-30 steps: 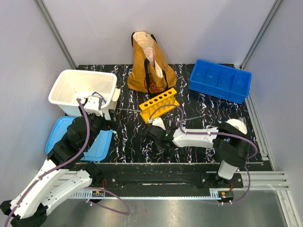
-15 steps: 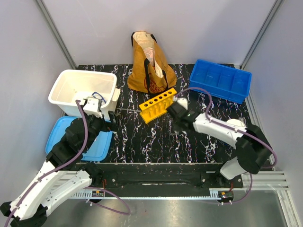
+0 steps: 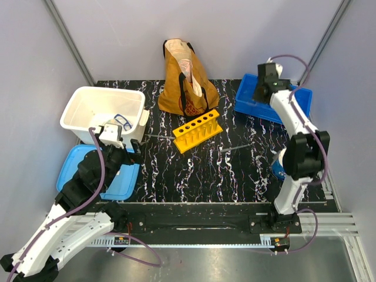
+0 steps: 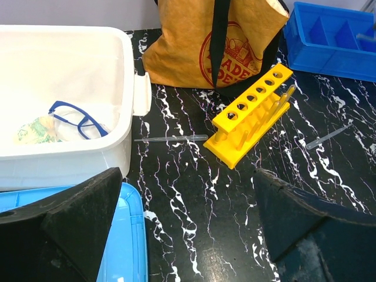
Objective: Organize the chemistry lab equipment
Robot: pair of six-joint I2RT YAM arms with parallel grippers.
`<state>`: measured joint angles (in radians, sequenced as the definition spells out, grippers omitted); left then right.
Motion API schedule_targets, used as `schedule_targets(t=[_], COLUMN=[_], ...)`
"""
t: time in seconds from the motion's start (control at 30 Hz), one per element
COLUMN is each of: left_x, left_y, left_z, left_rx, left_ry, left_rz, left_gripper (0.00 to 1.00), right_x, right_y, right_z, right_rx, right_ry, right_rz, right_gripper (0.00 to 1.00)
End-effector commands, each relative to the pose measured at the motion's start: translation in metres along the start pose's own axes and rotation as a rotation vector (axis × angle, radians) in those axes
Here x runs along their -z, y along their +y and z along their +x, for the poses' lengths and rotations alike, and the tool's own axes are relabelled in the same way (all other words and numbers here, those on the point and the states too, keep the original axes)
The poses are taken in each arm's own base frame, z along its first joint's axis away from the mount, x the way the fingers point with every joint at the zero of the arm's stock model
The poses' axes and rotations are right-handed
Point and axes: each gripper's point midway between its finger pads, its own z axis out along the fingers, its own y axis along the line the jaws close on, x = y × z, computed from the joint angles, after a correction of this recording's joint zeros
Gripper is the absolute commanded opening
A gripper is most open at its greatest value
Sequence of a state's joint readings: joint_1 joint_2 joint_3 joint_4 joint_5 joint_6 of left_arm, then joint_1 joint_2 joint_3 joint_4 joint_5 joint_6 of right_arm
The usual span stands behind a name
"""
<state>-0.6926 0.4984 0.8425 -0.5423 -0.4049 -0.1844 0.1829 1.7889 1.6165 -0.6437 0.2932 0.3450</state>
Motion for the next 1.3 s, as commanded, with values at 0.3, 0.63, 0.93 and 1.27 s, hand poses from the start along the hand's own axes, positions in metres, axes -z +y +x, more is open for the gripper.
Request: schedule_targets(t=[0.3, 0.63, 0.93, 1.27], left_x=[-0.007, -0.01, -0.014, -0.018], left_y=[0.018, 0.023, 0.024, 0.023], left_z=[-0.006, -0.006, -0.003, 0.0], left_rx=[-0.006, -0.014, -0.023, -0.037], left_ry=[-0.06, -0.08, -0.078, -0.061], left_rz=[-0.113, -0.143, -0.151, -0.159], left_gripper=[0.97, 0.97, 0.97, 0.98], right_x=[-0.119, -0.174, -0.204, -0.225], right_y=[-0.027, -0.046, -0.056, -0.061], right_z=[-0.108, -0.097, -0.074, -0.044], right_rx=[0.0, -0.015, 0.009, 0.007], right_ry=[-0.049, -0.067, -0.027, 0.034], right_rz=[0.033, 0.065, 0.1, 0.127], right_gripper=[0.01, 0.02, 0.03, 0.09])
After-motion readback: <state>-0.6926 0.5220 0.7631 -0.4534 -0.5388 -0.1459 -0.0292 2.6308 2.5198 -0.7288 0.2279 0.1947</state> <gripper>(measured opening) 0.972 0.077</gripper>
